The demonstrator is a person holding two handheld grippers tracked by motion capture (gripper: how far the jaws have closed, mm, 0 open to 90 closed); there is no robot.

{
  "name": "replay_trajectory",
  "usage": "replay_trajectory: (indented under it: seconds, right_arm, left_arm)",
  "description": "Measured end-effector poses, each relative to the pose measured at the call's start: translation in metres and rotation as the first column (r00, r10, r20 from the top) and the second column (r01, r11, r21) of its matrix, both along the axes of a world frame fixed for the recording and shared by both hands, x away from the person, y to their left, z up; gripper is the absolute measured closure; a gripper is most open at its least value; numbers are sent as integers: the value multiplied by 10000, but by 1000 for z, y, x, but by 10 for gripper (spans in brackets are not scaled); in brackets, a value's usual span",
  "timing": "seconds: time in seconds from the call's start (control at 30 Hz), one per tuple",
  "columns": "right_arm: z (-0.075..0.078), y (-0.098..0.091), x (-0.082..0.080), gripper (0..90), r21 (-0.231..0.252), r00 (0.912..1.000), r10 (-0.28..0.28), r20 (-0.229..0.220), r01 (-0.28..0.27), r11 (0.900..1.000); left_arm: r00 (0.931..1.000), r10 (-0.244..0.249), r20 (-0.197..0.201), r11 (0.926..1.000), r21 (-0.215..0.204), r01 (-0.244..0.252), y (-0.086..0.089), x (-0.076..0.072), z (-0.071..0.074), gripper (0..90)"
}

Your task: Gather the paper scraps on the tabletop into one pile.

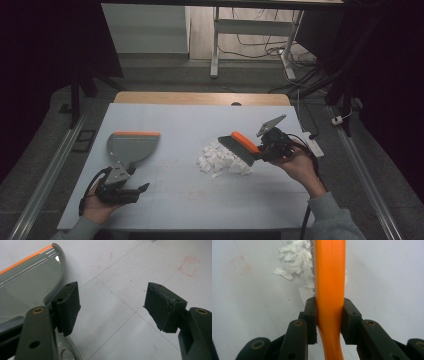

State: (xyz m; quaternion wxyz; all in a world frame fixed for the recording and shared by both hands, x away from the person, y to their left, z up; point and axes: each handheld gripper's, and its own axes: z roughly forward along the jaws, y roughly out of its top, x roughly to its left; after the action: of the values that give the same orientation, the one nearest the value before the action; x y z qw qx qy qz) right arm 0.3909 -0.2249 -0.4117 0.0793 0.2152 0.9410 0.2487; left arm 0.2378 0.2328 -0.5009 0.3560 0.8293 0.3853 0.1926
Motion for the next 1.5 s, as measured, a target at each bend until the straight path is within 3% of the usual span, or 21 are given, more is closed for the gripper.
replay_trajectory:
  seconds: [0.2, 0.33, 0.57, 0.83, 1.23, 1.5]
  right_arm:
    - [-9, -5, 2, 694, 99, 9963, -833, -201, 835, 9965]
    - [-12, -13, -1, 694, 209, 9909, -1344, -63, 1345, 9907]
    - [-15, -37, -10, 694, 707, 9671, -2524, 316, 2497, 9657]
    - [-23, -61, -25, 694, 1103, 9431, -3321, 174, 3284, 9381]
    - [-35, -88, -49, 694, 1516, 9125, -4063, 465, 3956, 9058]
    - [-40, -95, -57, 694, 1614, 9065, -4185, 558, 4054, 8997]
  left_arm:
    - [10000, -49, 21, 10000, 31, 49, -1, 0, 1, 291]
    - [10000, -38, 45, 10000, -10, 38, -1, 0, 1, 291]
    - [10000, -64, 54, 10000, 26, 64, -2, 1, 2, 291]
    - [10000, -67, 64, 10000, 34, 67, -3, 1, 2, 291]
    - [9999, -44, 107, 10000, 4, 44, -3, 3, 4, 291]
    - [9999, -3, 138, 10000, -75, 4, -3, 4, 4, 291]
